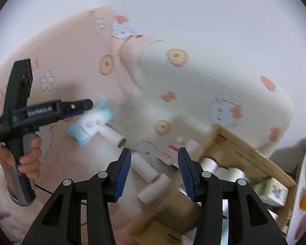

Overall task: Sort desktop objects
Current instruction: 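Move the open left tool back to the tubes on the blanket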

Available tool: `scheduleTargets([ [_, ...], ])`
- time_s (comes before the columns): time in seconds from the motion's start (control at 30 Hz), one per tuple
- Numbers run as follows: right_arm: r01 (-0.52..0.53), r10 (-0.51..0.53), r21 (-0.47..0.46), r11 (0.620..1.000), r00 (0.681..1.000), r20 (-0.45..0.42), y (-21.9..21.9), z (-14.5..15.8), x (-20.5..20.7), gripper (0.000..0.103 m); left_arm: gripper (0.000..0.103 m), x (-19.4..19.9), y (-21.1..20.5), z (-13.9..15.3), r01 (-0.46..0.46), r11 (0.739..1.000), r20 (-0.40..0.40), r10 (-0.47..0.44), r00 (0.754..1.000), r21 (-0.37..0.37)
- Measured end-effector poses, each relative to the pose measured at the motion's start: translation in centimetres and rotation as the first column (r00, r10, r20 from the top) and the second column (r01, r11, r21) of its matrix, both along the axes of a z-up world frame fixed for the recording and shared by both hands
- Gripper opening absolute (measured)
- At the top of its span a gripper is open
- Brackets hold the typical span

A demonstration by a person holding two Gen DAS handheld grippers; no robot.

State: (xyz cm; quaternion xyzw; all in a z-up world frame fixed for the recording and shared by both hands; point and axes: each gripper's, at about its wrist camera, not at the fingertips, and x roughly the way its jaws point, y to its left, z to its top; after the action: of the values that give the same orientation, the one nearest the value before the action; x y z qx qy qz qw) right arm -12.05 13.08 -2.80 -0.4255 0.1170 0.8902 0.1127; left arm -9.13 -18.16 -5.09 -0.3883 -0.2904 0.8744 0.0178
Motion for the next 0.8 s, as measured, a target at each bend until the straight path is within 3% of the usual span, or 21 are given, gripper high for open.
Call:
scheduleTargets([
  [0.17,-0.022,0.019,-0.1,0.995,0.999,-0.028,-1.9,-1.9,-3.4,0.044,0.047,-0.2,-0.9,-2.1,0.015,0.999,0.038,-0.014,0.999,-0.033],
  [0.27,-0.035,0.042,-0.144,0.989,0.998,0.045,-2.7,-4.4,-5.1,0.044,0.047,-1.5,-1.3,-5.0,0.052,0.998,0.106,-0.055,0.993,0.026],
  [0.5,0.003,0.004,-0.03,1.0,0.975,0.221,-4.9,-9.5,-7.4,0.044,0.047,-2.8,-1.5,-9.9,0.114,0.98,0.156,-0.14,0.978,0.162],
  [0.67,0.042,-0.03,-0.04,0.998,0.964,0.265,-5.6,-12.3,-8.4,0.044,0.047,-3.2,-0.8,-12.1,0.158,0.971,0.175,-0.189,0.966,0.178],
  [0.8,0.037,-0.044,0.031,0.999,0.951,0.306,-6.5,-14.4,-9.4,0.044,0.047,-3.5,-0.4,-13.7,0.175,0.966,0.193,-0.211,0.958,0.189],
])
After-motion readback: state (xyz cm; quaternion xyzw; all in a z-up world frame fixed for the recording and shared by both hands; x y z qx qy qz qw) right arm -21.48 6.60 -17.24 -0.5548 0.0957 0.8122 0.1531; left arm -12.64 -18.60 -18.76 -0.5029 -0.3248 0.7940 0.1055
